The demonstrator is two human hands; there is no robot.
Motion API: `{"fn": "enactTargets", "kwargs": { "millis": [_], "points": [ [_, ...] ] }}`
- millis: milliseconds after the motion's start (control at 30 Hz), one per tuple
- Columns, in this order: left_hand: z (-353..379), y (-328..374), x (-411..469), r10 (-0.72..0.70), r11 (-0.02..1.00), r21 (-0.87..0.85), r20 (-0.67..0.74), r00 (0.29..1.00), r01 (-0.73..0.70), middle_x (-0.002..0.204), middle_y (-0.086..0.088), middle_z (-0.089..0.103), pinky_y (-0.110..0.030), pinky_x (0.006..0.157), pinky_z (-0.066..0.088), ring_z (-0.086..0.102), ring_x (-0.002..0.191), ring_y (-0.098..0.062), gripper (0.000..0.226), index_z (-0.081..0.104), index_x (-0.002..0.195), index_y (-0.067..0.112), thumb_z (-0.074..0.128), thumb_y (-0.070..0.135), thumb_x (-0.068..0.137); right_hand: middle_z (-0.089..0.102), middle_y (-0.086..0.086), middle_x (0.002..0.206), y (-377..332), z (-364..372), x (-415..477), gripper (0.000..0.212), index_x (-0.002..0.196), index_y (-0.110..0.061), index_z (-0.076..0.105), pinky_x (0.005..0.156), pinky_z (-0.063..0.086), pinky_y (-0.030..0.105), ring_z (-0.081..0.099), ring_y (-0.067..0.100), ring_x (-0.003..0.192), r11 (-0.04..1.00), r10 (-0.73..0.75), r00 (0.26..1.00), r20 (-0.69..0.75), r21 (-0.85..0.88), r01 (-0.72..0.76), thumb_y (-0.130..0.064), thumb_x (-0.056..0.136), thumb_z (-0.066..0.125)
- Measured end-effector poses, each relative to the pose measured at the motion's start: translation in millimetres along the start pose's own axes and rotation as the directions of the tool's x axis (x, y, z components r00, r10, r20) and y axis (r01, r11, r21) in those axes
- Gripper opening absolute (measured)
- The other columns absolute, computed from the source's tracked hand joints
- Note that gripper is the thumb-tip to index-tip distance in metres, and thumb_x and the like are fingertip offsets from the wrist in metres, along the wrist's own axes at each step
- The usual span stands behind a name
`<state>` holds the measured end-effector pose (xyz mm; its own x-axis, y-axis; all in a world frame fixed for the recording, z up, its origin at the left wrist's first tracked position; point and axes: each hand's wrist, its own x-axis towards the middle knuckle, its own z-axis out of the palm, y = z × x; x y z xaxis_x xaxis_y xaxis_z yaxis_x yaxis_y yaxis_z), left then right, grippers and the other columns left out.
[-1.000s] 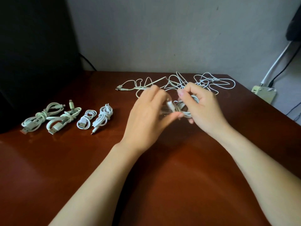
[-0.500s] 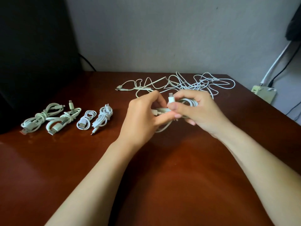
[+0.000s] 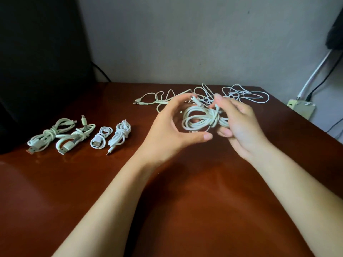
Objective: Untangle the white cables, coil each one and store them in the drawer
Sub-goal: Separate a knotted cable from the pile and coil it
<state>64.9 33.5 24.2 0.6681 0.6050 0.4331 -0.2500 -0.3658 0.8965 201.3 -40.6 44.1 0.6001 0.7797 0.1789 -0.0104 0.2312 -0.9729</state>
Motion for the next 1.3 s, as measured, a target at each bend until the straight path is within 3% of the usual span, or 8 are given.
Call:
{"fn": "enactTargets", "kwargs": {
  "millis": [200, 333, 533, 733, 900, 1033, 1167, 1300],
  "points": [
    [-0.7, 4.7, 1.8, -0.01, 0.993, -0.115, -0.105, 0.994, -0.002, 0.093, 0.004, 0.071, -0.018, 0.071, 0.053, 0.07, 0.082, -0.006, 0.054, 0.057, 0.111, 0.017, 0.078, -0.006, 0.067, 0.057, 0.001, 0.057, 0.6, -0.9, 2.9, 0.024, 0.075, -0.012, 0.053, 0.032, 0.019, 0.016, 0.026, 0.005, 0.03, 0.972, 0.171, 0.984, 0.054, 0.157, -0.178, -0.029, 0.091, 0.06],
    [-2.9, 2.2, 2.7, -0.035, 0.993, -0.118, -0.161, 0.986, 0.016, 0.093, -0.004, 0.075, -0.032, 0.078, 0.058, 0.072, 0.085, -0.02, 0.049, 0.064, 0.104, 0.021, 0.086, 0.008, 0.061, 0.057, -0.001, 0.053, 1.4, 0.1, 3.0, 0.026, 0.078, -0.012, 0.052, 0.032, 0.018, 0.016, 0.024, 0.005, 0.029, 0.96, 0.2, 0.975, 0.101, 0.181, -0.215, -0.035, 0.082, 0.064],
    [0.2, 5.8, 1.3, -0.065, 0.963, -0.27, -0.176, 0.982, 0.015, 0.083, -0.005, 0.075, -0.025, 0.067, 0.057, 0.072, 0.076, -0.016, 0.027, 0.066, 0.096, 0.008, 0.072, -0.001, 0.072, 0.054, -0.004, 0.053, -1.6, -1.4, 1.3, 0.033, 0.079, -0.011, 0.054, 0.034, 0.017, 0.016, 0.024, 0.004, 0.031, 0.971, 0.138, 0.974, 0.18, 0.171, -0.169, -0.042, 0.071, 0.063],
    [0.9, 1.8, 1.2, -0.113, 0.953, -0.301, -0.215, 0.97, 0.044, 0.076, -0.001, 0.074, -0.022, 0.063, 0.056, 0.07, 0.072, -0.011, 0.018, 0.067, 0.092, 0.008, 0.07, -0.002, 0.077, 0.052, -0.001, 0.059, 0.3, 4.0, -3.3, 0.027, 0.075, -0.011, 0.056, 0.034, 0.017, 0.017, 0.024, 0.005, 0.033, 0.99, 0.086, 0.989, 0.123, 0.102, -0.098, -0.032, 0.09, 0.058],
    [-4.4, 3.1, 2.5, -0.22, 0.917, -0.351, -0.05, 0.974, 0.189, 0.088, -0.005, 0.073, -0.036, 0.083, 0.058, 0.071, 0.085, -0.02, 0.014, 0.068, 0.089, 0.015, 0.071, 0.024, 0.08, 0.047, 0.003, 0.058, -1.2, -1.5, 0.4, 0.03, 0.067, -0.013, 0.063, 0.035, 0.018, 0.017, 0.026, 0.006, 0.036, 0.999, -0.015, 0.998, 0.063, -0.049, 0.019, -0.028, 0.092, 0.058],
    [-10.7, 8.9, 5.1, -0.441, 0.828, -0.359, 0.059, 0.895, 0.431, 0.09, -0.018, 0.064, -0.037, 0.077, 0.059, 0.069, 0.082, -0.024, 0.054, 0.067, 0.087, 0.007, 0.048, 0.056, 0.075, 0.046, 0.013, 0.061, -3.3, -3.2, -2.2, 0.028, 0.066, -0.011, 0.065, 0.036, 0.018, 0.017, 0.028, 0.009, 0.04, 0.96, -0.089, 0.982, 0.164, -0.249, 0.129, -0.021, 0.091, 0.06],
    [-14.6, 7.1, 1.6, -0.441, 0.847, -0.237, 0.185, 0.878, 0.475, 0.087, -0.014, 0.073, -0.03, 0.073, 0.059, 0.071, 0.08, -0.02, 0.036, 0.076, 0.086, 0.004, 0.066, 0.035, 0.071, 0.051, 0.006, 0.052, -6.2, -2.8, -6.0, 0.025, 0.067, -0.005, 0.064, 0.034, 0.02, 0.015, 0.032, 0.006, 0.035, 0.932, -0.101, 0.953, 0.287, -0.309, 0.192, -0.017, 0.089, 0.06],
    [-18.8, 5.8, -2.1, -0.408, 0.822, -0.268, 0.34, 0.847, 0.503, 0.091, -0.011, 0.073, -0.027, 0.076, 0.058, 0.072, 0.087, -0.024, 0.021, 0.077, 0.09, 0.009, 0.078, 0.017, 0.071, 0.047, 0.02, 0.058, -6.9, -7.5, -4.0, 0.029, 0.064, -0.007, 0.066, 0.034, 0.018, 0.017, 0.031, 0.01, 0.038, 0.921, -0.13, 0.937, 0.325, -0.31, 0.235, -0.032, 0.076, 0.062]
  ]
}}
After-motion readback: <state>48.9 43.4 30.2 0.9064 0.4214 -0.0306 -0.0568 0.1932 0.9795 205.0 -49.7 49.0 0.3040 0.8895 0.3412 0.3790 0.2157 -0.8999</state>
